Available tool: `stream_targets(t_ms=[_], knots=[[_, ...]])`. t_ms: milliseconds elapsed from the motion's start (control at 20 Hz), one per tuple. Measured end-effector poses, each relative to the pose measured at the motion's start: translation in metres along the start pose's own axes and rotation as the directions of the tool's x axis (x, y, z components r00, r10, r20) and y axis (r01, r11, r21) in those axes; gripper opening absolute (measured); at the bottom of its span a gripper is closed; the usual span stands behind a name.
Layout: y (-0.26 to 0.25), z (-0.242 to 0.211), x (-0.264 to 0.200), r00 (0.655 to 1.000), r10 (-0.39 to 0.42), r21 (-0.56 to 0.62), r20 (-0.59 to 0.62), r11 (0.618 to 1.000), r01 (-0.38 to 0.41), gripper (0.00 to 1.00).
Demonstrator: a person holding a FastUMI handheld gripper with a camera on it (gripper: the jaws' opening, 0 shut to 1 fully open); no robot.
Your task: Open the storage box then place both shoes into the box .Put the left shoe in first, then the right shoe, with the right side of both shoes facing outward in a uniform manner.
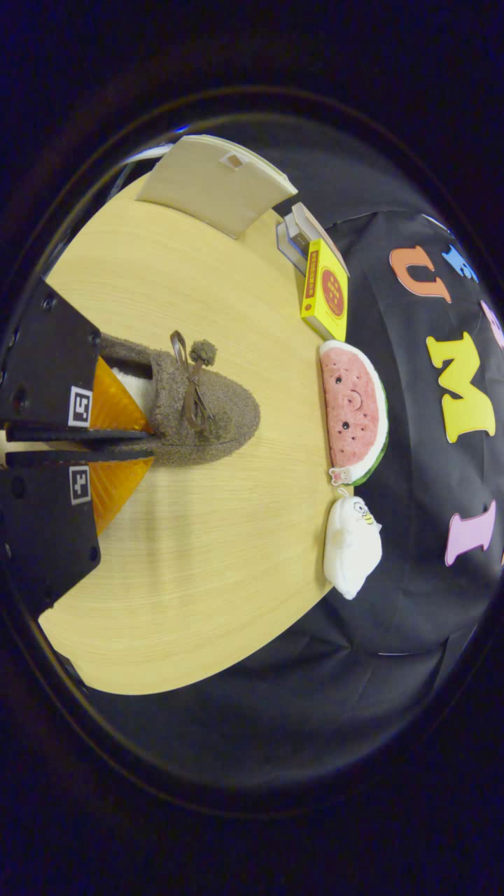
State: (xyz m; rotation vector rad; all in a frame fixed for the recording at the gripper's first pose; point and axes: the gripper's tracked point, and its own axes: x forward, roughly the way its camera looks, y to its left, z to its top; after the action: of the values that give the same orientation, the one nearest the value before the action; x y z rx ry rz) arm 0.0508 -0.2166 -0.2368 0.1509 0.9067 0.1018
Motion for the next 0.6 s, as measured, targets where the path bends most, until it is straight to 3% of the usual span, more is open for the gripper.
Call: stream_targets(t_ms=[50, 300, 600], knots=[[0.002, 0.001, -0.002, 1.0, 0.008, 0.019, 0.001, 1.0, -0.008, 0.0], [0.014, 0.001, -0.005, 0.997, 0.082, 0.156, 0.009, 0.984, -0.082, 0.0], [0.054, 0.017, -0.032, 0.992, 0.108, 0.169, 0.071, 0.978, -0.119, 0.0]])
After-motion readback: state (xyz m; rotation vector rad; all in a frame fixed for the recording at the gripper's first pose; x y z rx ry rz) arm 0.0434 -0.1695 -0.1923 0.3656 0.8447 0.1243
